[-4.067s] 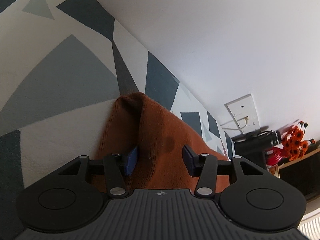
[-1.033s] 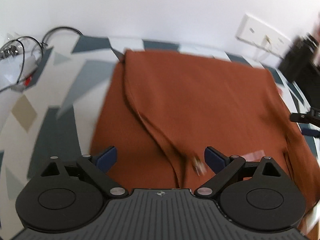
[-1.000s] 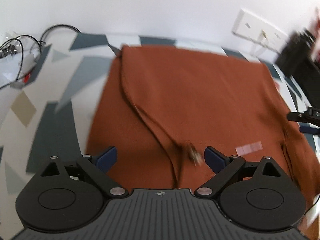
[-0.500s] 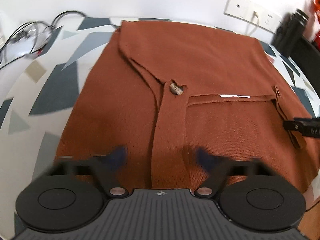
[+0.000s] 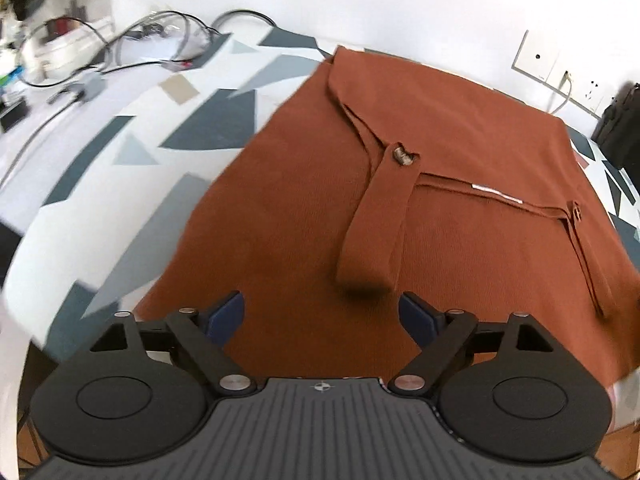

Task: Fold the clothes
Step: 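Lay the cardigan flat on the table and open both grippers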

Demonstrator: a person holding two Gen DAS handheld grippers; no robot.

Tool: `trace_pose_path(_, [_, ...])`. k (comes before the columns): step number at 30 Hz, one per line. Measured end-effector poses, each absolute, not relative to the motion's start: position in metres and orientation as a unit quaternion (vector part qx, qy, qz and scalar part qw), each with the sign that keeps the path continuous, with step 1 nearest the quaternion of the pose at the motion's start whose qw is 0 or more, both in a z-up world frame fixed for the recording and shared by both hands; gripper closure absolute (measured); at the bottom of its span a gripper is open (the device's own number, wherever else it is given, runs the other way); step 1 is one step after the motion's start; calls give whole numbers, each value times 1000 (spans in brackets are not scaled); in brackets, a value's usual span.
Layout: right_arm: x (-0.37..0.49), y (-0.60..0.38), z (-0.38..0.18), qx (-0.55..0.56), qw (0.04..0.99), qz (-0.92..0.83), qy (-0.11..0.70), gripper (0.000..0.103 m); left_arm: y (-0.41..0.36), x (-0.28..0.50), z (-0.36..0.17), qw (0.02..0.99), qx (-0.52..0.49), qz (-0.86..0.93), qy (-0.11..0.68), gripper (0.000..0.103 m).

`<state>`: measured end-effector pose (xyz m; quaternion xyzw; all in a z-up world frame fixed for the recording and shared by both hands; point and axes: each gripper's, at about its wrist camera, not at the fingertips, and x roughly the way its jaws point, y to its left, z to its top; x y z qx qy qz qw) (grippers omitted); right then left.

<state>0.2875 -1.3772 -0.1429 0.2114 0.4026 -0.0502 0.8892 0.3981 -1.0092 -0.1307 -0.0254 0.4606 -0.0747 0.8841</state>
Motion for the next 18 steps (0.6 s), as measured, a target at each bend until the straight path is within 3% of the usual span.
trace_pose_path(5, [241,-1418,-158,299,861,-127,390,60,-993,364,-135,886,-43,-55,458,11])
trace_pose_path(12, [221,-1420,-176,300,860,-144,386,60,-973,352,-147,873,-96,-24,477,10])
trace_pose_path(18, [205,-1416,-174,279,855,-189,394,57,-973,349,-147,878,-80,-27,470,10])
